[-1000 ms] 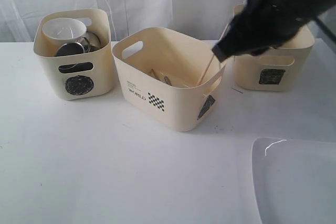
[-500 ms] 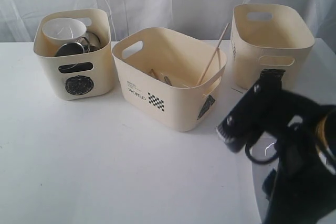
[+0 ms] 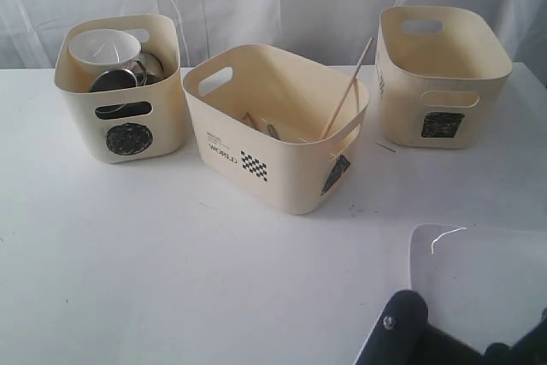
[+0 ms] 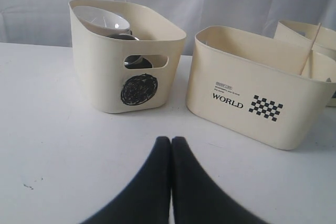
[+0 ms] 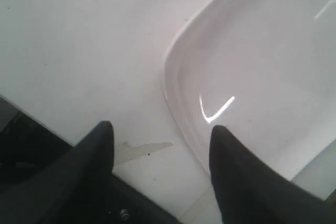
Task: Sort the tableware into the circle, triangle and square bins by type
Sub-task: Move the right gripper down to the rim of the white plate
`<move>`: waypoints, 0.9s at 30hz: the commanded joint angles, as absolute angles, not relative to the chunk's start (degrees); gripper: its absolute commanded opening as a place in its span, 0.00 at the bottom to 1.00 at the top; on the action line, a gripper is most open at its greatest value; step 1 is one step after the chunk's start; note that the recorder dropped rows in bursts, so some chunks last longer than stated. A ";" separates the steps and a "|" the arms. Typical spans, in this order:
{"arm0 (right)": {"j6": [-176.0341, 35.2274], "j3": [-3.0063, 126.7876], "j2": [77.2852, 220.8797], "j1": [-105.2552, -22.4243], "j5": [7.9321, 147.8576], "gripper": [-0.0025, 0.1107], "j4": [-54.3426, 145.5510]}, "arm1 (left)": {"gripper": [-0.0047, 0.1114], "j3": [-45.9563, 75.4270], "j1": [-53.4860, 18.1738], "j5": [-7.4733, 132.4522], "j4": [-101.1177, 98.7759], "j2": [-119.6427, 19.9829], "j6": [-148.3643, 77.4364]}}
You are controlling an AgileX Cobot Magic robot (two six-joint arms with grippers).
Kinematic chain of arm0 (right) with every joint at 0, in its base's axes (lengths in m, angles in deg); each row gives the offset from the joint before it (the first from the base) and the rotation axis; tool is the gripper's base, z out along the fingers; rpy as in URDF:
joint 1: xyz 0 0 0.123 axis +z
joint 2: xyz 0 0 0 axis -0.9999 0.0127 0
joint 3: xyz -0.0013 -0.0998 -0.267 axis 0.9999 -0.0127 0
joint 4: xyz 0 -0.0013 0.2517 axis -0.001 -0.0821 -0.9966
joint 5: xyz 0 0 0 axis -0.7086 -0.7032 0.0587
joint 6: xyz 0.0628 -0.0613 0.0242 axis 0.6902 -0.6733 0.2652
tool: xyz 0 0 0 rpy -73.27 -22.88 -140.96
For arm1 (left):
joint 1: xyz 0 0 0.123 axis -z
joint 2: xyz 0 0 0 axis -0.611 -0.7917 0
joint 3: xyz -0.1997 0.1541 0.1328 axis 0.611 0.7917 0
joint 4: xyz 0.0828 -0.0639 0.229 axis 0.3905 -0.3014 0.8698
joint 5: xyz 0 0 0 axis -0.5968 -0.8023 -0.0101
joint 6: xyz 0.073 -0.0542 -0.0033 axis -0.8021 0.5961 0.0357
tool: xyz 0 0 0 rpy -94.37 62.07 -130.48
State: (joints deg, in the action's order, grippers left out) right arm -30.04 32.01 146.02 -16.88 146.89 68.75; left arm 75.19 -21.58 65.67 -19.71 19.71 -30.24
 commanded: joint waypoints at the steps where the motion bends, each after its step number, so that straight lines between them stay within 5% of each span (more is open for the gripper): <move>1: -26.46 30.51 149.81 -13.54 145.15 0.48 70.28 | 0.04 75.43 -21.56 65.37 -20.65 19.98 -30.07; 27: -16.85 24.23 165.48 -14.83 133.38 0.48 82.54 | 0.04 75.43 -21.56 65.37 -20.65 19.98 -30.07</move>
State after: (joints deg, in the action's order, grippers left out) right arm -18.11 24.57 164.94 -13.67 133.69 80.72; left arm 75.19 -21.58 65.67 -19.71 19.71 -30.24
